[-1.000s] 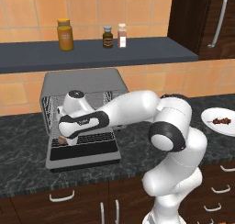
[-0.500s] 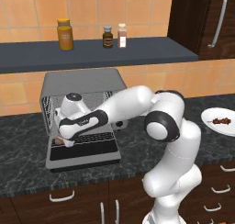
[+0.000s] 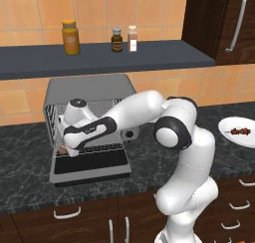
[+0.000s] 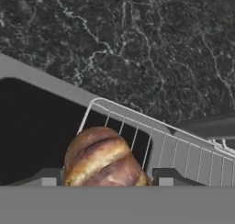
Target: Pick up the kebab skewer and baguette bread, and place them inside the toaster oven. Close the toaster oven door and start by setting the timer.
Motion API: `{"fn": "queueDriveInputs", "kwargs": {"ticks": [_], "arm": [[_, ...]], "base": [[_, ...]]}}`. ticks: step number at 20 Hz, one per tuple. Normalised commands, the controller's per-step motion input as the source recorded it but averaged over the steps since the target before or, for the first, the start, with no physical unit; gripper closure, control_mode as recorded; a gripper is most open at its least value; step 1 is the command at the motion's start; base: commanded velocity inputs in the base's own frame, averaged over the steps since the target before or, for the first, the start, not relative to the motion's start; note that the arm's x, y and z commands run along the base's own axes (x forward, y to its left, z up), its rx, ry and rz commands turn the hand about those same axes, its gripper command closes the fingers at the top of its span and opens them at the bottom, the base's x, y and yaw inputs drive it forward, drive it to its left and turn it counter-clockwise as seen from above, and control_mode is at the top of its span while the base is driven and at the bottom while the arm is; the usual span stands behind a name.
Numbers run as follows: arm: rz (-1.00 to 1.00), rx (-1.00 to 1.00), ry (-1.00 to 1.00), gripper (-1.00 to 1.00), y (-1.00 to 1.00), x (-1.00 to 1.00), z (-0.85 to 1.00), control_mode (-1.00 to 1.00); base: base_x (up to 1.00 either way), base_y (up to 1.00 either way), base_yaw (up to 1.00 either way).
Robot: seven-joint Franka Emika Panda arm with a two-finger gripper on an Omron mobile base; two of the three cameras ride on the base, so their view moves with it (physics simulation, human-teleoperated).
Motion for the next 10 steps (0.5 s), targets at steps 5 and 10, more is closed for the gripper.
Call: {"fn": "queueDriveInputs", "kwargs": {"ticks": [5,10], "arm": [[0.0,0.01,0.0,-1.0,0.0,-0.08,0.04,-1.0],[0.0,0.02,0.0,-1.0,0.0,-0.22,0.4,-1.0]], "base": [[0.0,0.0,0.0],[0.0,0.0,0.0]]}}
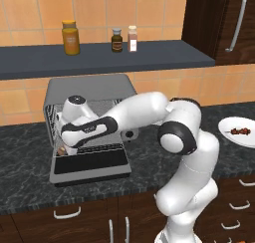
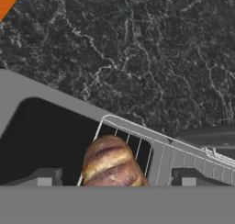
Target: Pick up the kebab skewer and baguette bread, and place them inside the toaster oven. Close the toaster oven door and start by setting the timer.
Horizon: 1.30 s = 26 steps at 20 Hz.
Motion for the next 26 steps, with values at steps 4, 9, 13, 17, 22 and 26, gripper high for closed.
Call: {"fn": "queueDriveInputs", "kwargs": {"ticks": [4,9,13,17,22,26], "arm": [[-0.01,0.0,0.0,-1.0,-0.08,-0.77,0.41,-1.0],[-0.47,0.03,-0.01,-1.0,-0.32,-0.97,0.05,-1.0],[-0.64,0.02,0.0,-1.0,-0.41,-0.69,0.19,-1.0],[-0.63,0.0,0.0,-1.0,-0.73,-0.34,0.26,-1.0],[-0.55,0.02,0.02,-1.0,-0.99,-0.19,0.27,-1.0],[-0.43,0.13,0.1,-1.0,-1.0,-0.09,0.41,-1.0]], "base": [[0.0,0.0,0.0],[0.0,0.0,0.0],[0.0,0.0,0.0],[0.0,0.0,0.0],[0.0,0.0,0.0],[0.0,0.0,0.0]]}}
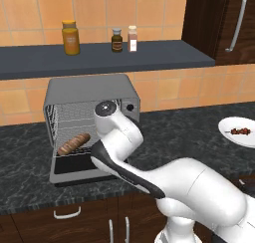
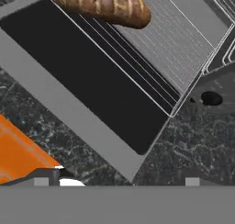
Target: Pick up the kebab skewer and baguette bread, and place them inside the toaster oven. Close the toaster oven door and start by setting the timer.
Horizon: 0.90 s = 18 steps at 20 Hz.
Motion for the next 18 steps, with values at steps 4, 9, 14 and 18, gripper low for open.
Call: {"fn": "queueDriveInputs", "kwargs": {"ticks": [4,9,14,18], "arm": [[-0.41,0.17,0.11,-1.0,-1.0,-0.17,0.42,-1.0],[-0.43,0.14,0.09,-1.0,-1.0,-0.03,0.26,-1.0],[-0.47,0.08,0.15,-1.0,-1.0,0.0,0.05,-1.0],[-0.49,0.1,0.07,-1.0,-1.0,0.0,-0.03,-1.0]], "base": [[0.0,0.0,0.0],[0.0,0.0,0.0],[0.0,0.0,0.0],[0.0,0.0,0.0]]}}
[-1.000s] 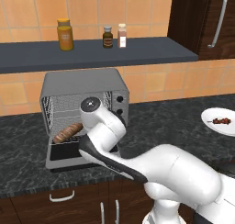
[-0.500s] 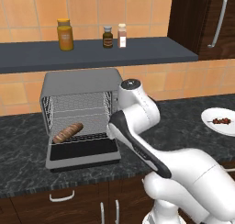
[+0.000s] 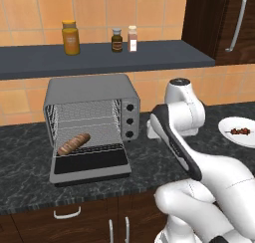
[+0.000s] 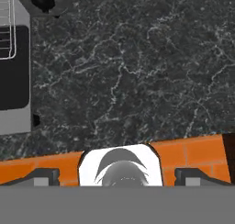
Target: Pick up the kebab skewer and baguette bread, and place them inside the toaster oven. Close the toaster oven door and start by setting the timer.
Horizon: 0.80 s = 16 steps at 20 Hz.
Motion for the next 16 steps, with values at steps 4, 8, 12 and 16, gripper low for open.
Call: {"fn": "queueDriveInputs", "kwargs": {"ticks": [4,8,12,16], "arm": [[-0.5,0.09,0.04,-1.0,-1.0,-0.03,-0.1,-1.0],[-0.58,0.05,0.06,-1.0,-1.0,0.0,-0.02,-1.0],[-0.54,0.02,0.03,-1.0,-1.0,0.0,-0.06,-1.0],[-0.42,0.06,0.21,-1.0,-1.0,0.07,-0.01,-1.0]], "base": [[0.0,0.0,0.0],[0.0,0.0,0.0],[0.0,0.0,0.0],[0.0,0.0,0.0]]}}
